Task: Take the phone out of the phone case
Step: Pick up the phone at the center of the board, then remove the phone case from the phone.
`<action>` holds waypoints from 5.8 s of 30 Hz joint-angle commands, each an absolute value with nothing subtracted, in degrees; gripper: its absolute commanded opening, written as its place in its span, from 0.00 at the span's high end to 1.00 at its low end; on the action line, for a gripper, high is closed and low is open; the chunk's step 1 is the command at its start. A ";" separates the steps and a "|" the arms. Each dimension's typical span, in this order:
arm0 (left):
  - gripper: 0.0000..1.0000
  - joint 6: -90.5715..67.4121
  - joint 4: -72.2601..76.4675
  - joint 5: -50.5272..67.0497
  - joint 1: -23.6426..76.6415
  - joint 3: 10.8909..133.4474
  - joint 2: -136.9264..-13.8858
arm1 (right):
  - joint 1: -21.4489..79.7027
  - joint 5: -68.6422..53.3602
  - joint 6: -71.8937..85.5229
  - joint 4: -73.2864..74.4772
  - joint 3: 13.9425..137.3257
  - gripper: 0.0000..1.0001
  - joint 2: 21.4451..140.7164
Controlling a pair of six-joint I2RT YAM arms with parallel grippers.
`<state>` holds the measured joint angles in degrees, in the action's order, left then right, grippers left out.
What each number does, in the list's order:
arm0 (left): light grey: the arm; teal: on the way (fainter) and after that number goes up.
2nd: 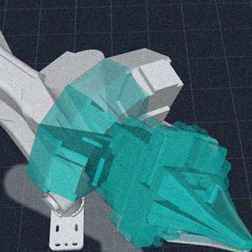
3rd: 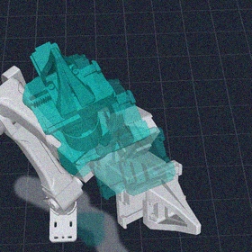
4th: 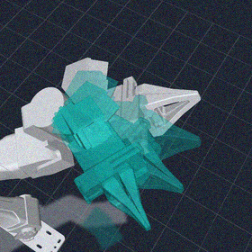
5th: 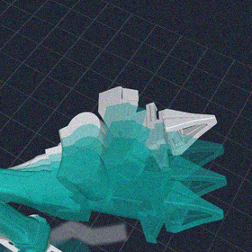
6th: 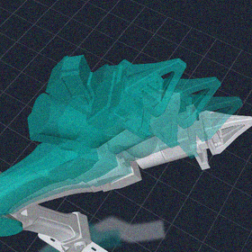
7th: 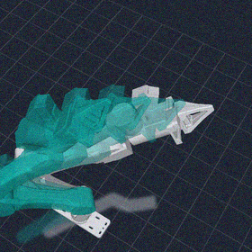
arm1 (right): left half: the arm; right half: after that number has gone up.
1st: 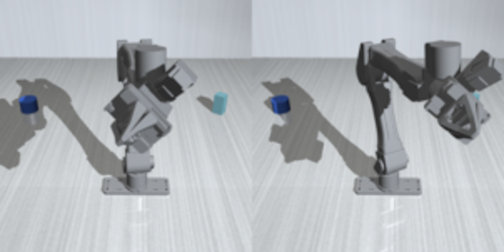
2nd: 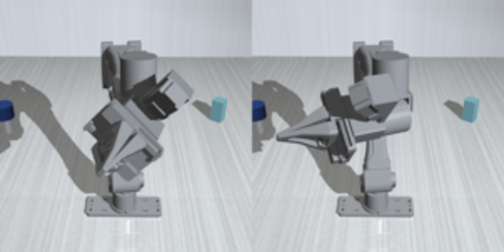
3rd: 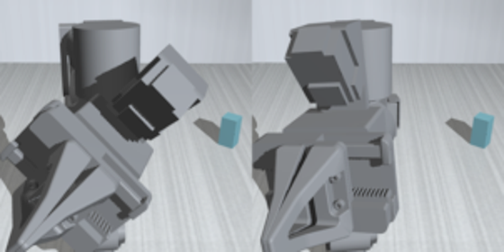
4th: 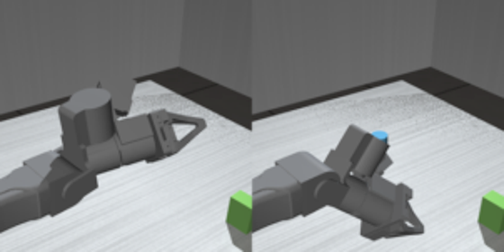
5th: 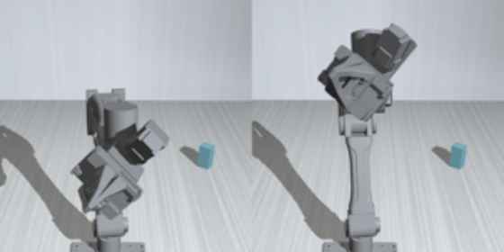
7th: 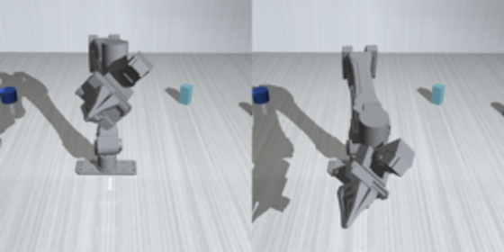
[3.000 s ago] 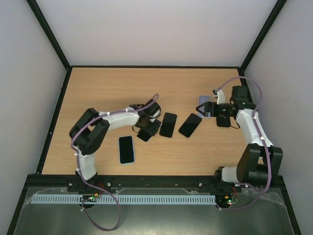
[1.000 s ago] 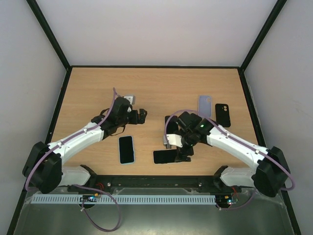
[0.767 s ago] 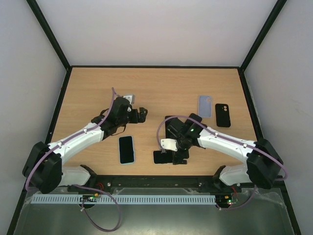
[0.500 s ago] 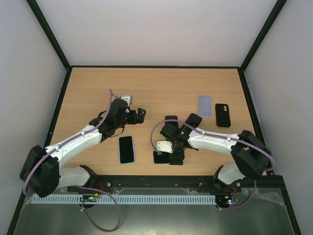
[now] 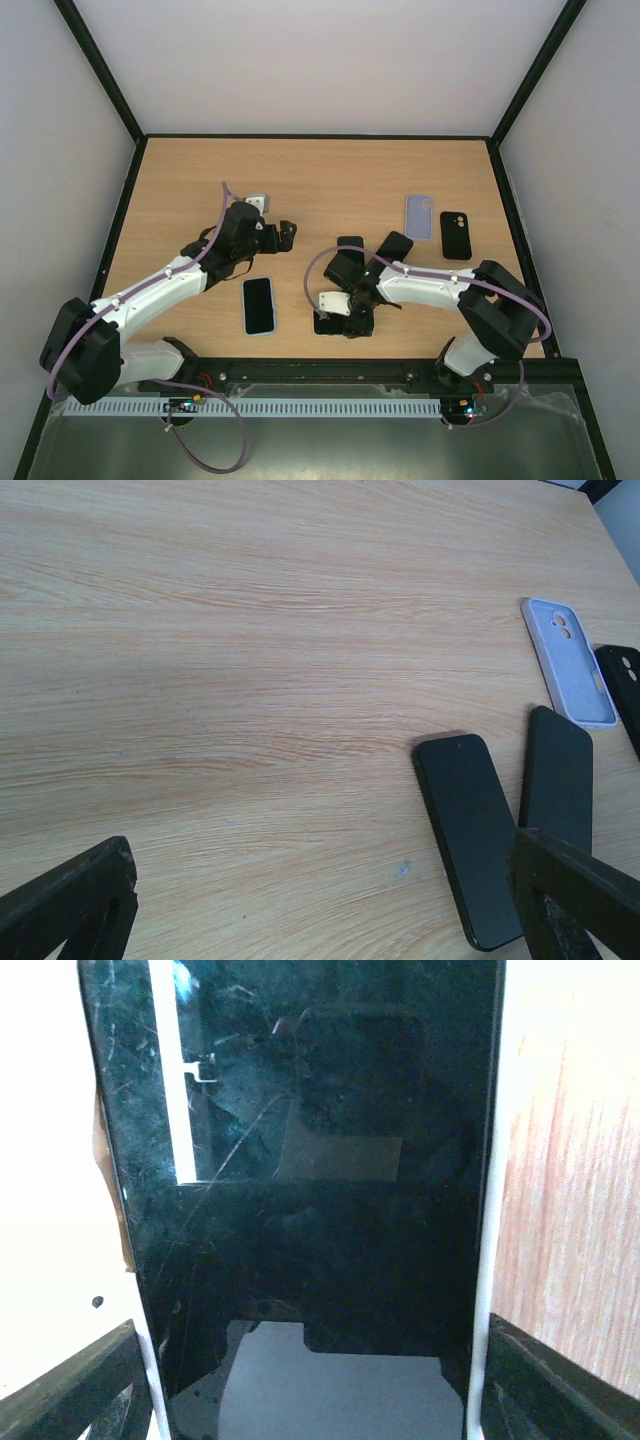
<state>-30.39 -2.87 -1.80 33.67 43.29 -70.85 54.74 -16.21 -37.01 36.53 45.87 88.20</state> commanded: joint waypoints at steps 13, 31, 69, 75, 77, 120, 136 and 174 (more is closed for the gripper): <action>0.07 -41.35 2.55 1.22 33.30 42.77 -72.41 | 47.55 -18.19 -25.59 34.18 47.76 0.59 75.64; 0.30 -50.90 21.78 8.45 44.37 48.92 -86.58 | 36.06 -11.93 -2.46 17.54 47.62 0.64 68.71; 0.98 -24.17 15.96 52.15 30.32 50.18 -73.22 | 25.49 -45.71 -16.30 30.97 53.79 0.07 58.39; 0.98 -21.61 15.48 61.80 30.40 52.42 -72.43 | 25.49 -59.69 -34.16 43.19 53.69 0.21 57.65; 0.98 -21.43 15.66 64.01 30.52 53.20 -72.42 | 25.58 -62.31 -37.17 45.83 53.35 0.26 58.08; 0.98 -31.23 18.47 75.07 36.46 59.27 -77.89 | 28.54 -53.59 -54.83 58.50 64.99 0.97 68.68; 0.98 -31.91 18.49 78.41 38.87 61.25 -78.98 | 28.26 -48.16 -51.60 50.04 66.85 0.94 66.29; 0.97 -27.68 23.29 68.55 31.48 50.63 -70.55 | 28.05 -61.56 -49.26 57.89 62.80 0.70 68.00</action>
